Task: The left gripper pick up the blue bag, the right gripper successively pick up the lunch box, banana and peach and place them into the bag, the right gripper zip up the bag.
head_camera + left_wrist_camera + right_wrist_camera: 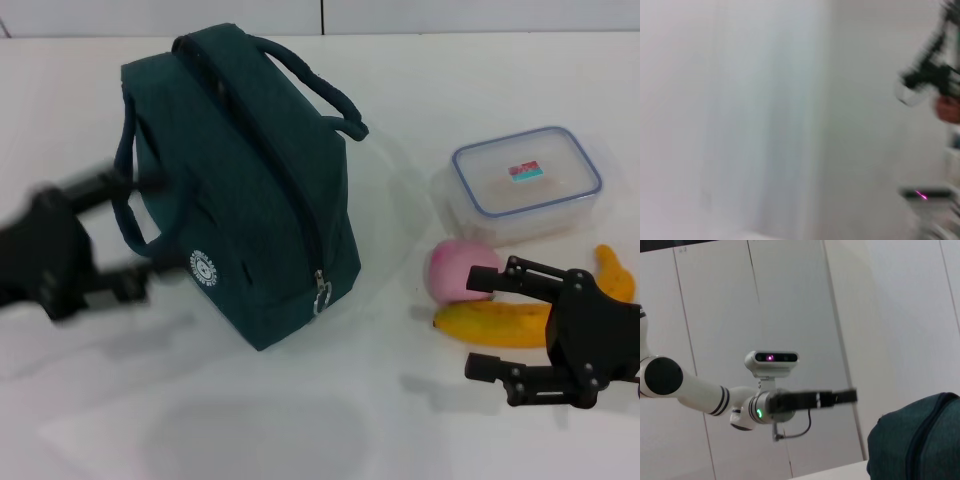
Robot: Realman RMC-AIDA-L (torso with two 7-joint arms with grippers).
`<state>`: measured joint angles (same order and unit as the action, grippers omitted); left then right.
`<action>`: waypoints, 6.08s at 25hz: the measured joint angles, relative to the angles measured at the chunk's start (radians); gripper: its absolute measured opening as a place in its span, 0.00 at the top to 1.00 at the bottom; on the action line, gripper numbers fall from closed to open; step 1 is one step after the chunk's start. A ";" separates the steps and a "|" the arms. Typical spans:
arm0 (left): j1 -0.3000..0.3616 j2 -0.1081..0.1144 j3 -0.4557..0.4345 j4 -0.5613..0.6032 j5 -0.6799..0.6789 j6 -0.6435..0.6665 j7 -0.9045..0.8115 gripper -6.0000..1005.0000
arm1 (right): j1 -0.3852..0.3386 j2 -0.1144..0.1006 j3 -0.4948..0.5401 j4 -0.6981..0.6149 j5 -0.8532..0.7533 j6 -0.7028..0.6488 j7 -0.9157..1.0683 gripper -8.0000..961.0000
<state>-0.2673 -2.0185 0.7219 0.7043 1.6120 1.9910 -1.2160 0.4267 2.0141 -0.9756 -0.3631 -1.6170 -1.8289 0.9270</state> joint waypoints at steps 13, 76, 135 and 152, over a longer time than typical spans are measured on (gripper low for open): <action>-0.121 0.050 -0.222 0.211 0.170 -0.329 -0.657 0.12 | -0.018 -0.002 0.001 0.029 0.102 -0.066 0.003 0.11; -0.271 0.021 0.117 0.497 0.562 -0.231 -1.521 0.96 | -0.029 -0.006 0.386 0.023 0.104 0.267 0.214 0.11; -0.310 0.017 0.116 0.480 0.469 -0.186 -1.536 0.96 | 0.111 -0.005 0.416 0.213 0.101 0.557 0.736 0.14; -0.319 0.014 0.116 0.445 0.470 -0.186 -1.501 0.96 | 0.126 0.000 0.415 0.231 0.131 0.545 0.762 0.24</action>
<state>-0.5863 -2.0049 0.8375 1.1490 2.0823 1.8054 -2.7174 0.5527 2.0141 -0.5607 -0.1322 -1.4863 -1.2839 1.6889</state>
